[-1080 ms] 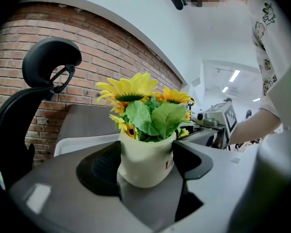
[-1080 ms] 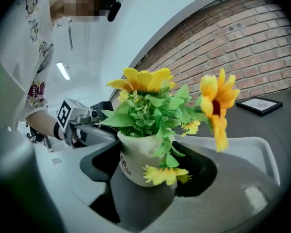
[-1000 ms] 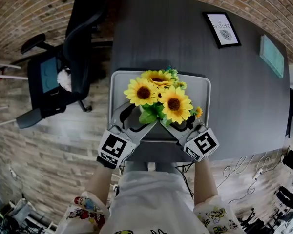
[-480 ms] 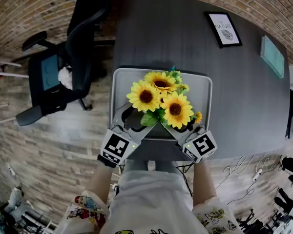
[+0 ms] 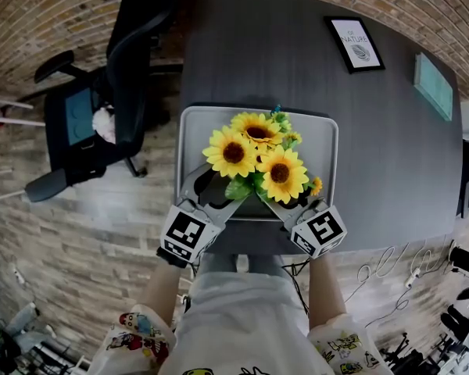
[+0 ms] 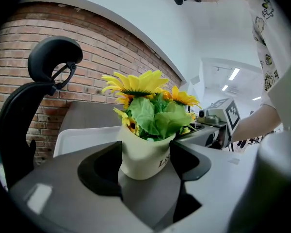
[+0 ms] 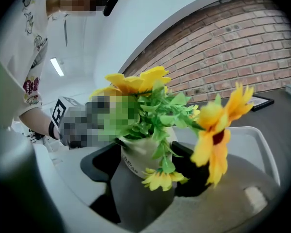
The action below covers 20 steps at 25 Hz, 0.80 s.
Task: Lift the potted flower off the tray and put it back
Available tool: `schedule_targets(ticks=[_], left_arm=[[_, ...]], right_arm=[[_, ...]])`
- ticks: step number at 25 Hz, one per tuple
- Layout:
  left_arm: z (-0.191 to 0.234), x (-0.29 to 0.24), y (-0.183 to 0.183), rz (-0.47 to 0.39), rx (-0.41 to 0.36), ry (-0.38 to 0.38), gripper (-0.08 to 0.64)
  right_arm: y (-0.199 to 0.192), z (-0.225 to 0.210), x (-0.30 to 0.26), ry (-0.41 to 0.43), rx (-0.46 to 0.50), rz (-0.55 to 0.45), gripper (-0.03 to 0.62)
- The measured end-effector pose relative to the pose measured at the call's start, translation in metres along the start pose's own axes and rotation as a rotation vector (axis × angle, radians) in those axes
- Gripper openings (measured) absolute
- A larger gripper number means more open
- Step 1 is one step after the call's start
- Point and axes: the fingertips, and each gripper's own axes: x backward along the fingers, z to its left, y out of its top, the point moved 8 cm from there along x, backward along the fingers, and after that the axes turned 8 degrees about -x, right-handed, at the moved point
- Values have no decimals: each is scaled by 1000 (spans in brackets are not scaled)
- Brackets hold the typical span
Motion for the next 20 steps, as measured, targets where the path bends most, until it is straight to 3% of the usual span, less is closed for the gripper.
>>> schedule_targets(ticks=[20], left_arm=[[-5, 16, 8, -7, 16, 18, 310]], right_arm=[[-3, -1, 16, -30, -80, 22, 403]])
